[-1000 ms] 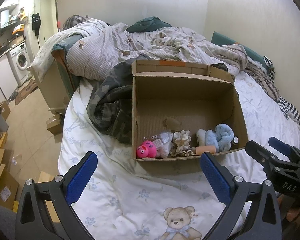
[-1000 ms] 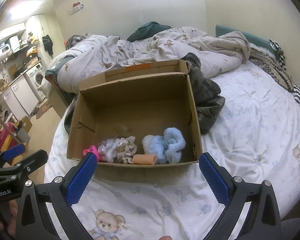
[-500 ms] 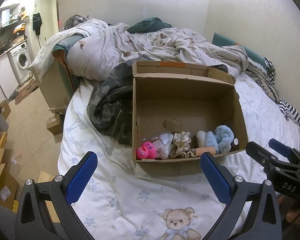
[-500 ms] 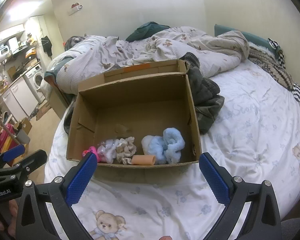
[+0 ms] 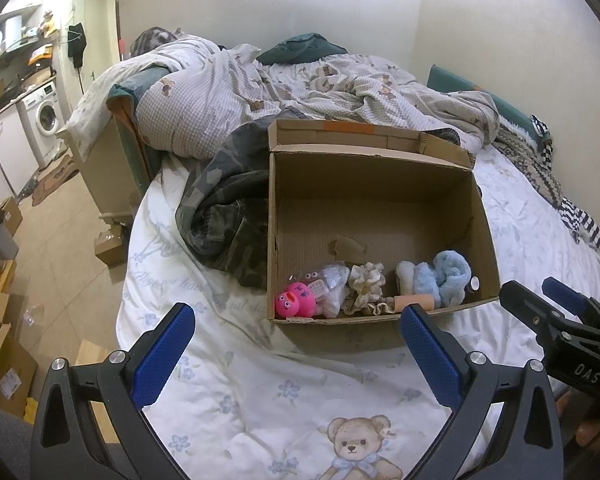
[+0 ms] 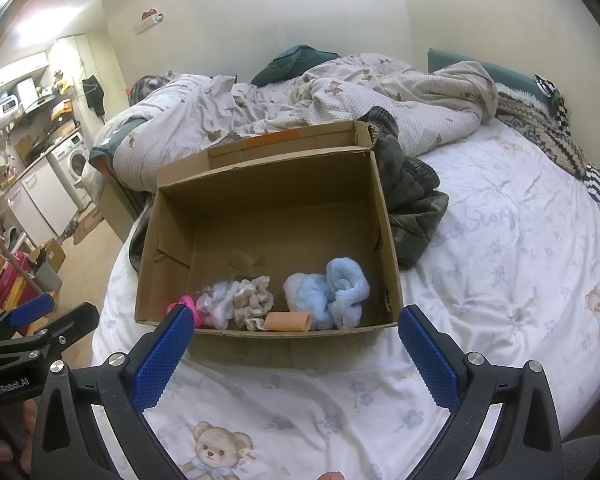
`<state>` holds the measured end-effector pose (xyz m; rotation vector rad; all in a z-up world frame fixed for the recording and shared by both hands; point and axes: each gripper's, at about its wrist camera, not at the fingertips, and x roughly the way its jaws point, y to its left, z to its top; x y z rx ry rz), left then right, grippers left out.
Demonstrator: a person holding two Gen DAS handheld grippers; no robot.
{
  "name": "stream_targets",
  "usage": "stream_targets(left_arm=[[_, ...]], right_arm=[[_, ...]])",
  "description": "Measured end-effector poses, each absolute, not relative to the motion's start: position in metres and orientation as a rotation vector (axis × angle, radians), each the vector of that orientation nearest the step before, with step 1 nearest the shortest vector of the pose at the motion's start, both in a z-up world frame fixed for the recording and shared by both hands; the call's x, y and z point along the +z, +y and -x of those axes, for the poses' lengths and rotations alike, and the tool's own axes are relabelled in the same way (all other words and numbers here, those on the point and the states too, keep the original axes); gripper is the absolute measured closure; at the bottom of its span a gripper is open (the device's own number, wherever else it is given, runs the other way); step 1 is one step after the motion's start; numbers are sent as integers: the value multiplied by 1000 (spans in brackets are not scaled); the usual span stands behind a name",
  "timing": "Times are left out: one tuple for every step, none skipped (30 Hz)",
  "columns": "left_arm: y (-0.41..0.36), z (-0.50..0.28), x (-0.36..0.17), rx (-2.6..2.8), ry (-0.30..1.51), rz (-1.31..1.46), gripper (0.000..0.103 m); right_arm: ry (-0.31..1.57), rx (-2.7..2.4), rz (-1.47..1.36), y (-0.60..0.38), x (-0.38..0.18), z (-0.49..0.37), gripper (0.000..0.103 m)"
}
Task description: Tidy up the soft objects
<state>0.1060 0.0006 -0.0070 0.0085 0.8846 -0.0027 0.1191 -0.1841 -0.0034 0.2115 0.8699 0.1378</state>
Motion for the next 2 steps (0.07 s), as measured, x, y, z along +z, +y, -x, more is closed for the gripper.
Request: stream_targets(left_arm=[[1,-105,-6,1,881,-8,1],[1,-105,-6,4,876,-9,1]], right_arm=[[870,138,-212,-184,-3,-119,0],[869,139,-214,-184,-3,-119,0]])
